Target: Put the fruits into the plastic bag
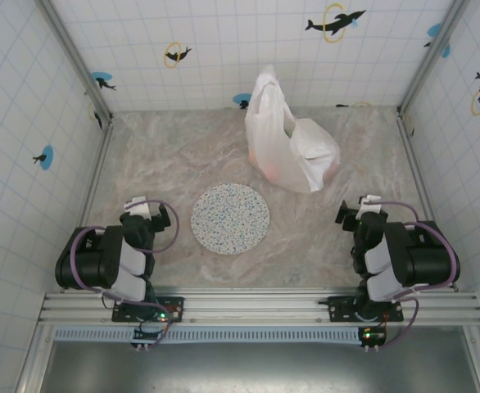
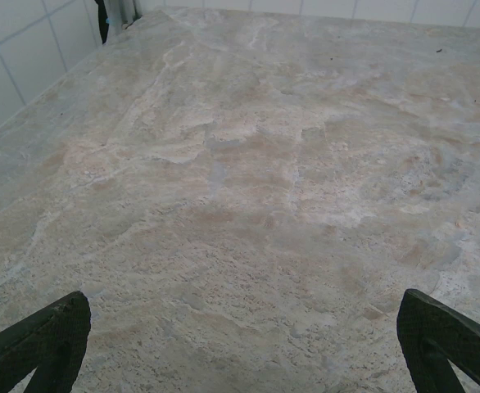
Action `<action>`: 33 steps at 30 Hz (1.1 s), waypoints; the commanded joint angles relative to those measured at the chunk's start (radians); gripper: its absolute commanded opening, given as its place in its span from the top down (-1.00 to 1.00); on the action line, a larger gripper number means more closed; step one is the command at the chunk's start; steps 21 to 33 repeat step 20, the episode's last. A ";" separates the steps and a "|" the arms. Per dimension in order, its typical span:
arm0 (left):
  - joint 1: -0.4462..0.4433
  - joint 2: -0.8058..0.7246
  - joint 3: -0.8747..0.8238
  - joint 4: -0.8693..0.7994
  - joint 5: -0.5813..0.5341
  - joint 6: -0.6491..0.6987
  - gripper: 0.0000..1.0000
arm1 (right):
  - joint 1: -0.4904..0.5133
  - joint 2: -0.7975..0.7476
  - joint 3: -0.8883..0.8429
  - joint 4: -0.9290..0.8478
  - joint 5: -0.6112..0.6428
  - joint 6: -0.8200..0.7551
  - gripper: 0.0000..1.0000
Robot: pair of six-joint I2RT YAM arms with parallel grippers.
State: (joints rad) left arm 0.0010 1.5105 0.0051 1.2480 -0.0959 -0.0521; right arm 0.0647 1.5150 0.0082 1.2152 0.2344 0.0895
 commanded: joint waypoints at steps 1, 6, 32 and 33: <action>0.007 0.005 -0.008 0.040 0.013 -0.006 -0.96 | 0.001 0.001 -0.019 0.058 0.008 -0.007 -0.99; 0.008 0.005 -0.007 0.040 0.013 -0.004 -0.96 | 0.001 0.001 -0.019 0.059 0.007 -0.007 -0.99; 0.009 0.005 -0.007 0.040 0.013 -0.004 -0.96 | 0.002 0.000 -0.019 0.060 0.009 -0.007 -0.99; 0.009 0.005 -0.007 0.040 0.013 -0.004 -0.96 | 0.002 0.000 -0.019 0.060 0.009 -0.007 -0.99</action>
